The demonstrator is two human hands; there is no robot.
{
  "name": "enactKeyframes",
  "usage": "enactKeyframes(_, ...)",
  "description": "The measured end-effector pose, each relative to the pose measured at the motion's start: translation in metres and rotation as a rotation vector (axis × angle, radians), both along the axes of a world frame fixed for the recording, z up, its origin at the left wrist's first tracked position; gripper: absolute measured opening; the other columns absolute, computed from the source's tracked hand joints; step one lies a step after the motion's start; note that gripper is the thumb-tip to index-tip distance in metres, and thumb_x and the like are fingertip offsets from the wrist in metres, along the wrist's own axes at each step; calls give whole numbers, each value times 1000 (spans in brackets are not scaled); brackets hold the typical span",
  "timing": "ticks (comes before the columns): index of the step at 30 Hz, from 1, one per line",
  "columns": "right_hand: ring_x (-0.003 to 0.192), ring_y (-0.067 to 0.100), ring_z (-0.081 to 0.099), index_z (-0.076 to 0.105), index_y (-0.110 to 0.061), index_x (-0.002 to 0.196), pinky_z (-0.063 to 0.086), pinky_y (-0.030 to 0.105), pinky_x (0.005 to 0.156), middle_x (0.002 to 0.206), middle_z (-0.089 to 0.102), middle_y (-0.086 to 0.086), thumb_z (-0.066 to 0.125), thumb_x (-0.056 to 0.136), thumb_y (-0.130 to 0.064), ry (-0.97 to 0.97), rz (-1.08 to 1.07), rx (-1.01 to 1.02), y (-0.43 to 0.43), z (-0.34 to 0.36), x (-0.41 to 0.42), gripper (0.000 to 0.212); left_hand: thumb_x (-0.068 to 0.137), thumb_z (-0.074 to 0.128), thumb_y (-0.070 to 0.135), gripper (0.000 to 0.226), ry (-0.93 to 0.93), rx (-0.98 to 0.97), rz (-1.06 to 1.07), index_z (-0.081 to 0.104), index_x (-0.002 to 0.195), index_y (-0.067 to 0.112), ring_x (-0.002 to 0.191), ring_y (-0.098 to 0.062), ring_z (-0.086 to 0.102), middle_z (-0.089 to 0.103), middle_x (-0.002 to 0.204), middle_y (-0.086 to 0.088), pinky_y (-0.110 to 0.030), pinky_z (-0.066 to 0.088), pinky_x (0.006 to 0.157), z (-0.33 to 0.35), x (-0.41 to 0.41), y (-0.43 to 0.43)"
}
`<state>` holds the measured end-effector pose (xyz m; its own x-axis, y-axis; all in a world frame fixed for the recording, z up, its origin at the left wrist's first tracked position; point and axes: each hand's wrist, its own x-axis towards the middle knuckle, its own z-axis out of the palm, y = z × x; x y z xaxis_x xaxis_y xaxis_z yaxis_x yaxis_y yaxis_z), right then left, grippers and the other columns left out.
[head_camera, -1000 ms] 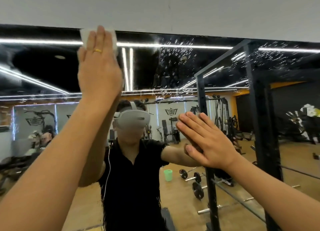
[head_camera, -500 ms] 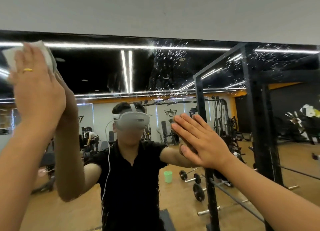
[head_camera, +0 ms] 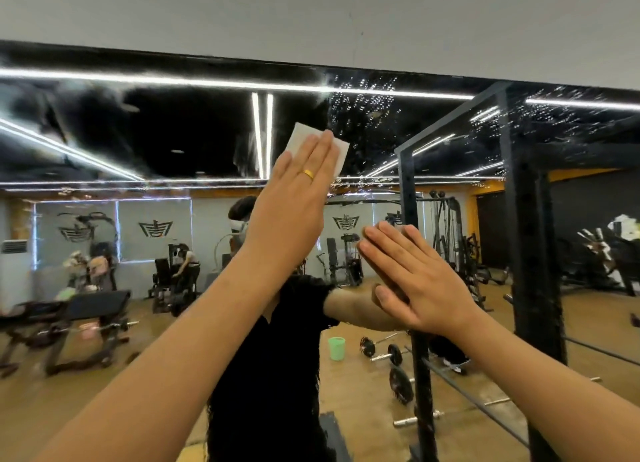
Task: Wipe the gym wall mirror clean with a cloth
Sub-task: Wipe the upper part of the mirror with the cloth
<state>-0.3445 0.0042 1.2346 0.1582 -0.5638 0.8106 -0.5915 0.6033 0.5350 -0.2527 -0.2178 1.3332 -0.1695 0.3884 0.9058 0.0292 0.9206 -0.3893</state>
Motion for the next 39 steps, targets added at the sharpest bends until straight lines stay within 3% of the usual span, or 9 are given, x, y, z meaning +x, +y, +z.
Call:
enactKeyframes(7,157,27,23,35,-11,158,14,48,129,168,27,10,44,101,-39,14,-6,-1,-1,-2,-1,64,99,47,-3,69,94,254,-17,22,163,7,159,-25,12,18,171,-11,-41,4,127,18,35,-72)
enactKeyframes(19,157,26,21,36,-11,158,15,50,128,169,25,10,46,100,-39,32,-18,-8,-8,-3,-3,65,104,38,1,60,211,382,55,22,162,5,159,-30,14,20,170,-16,-52,11,129,21,50,-117)
enactKeyframes(24,157,26,21,36,-11,159,15,49,128,169,25,10,46,100,-39,25,-29,-9,-2,-3,-3,66,99,39,-2,62,119,249,-82,27,160,3,158,-29,18,28,167,-16,-54,13,129,19,39,-70)
enactKeyframes(28,157,26,21,36,-11,159,17,51,128,169,26,10,47,100,-39,27,-25,-12,-4,-3,-2,66,95,56,-7,73,70,79,-65,26,161,6,157,-28,19,27,168,-12,-43,4,126,16,21,-31)
enactKeyframes(33,157,26,22,36,-11,159,18,51,127,168,27,9,48,100,-37,36,-10,-12,-5,-4,-2,66,96,46,-8,72,101,95,-164,23,162,8,158,-22,13,21,170,-9,-38,0,126,34,22,1)
enactKeyframes(39,158,26,20,36,-11,159,20,52,127,169,26,9,48,100,-38,28,-30,-13,-3,-4,-3,65,99,48,3,73,-9,32,4,14,164,10,160,-23,5,10,173,-8,-42,3,127,54,3,15)
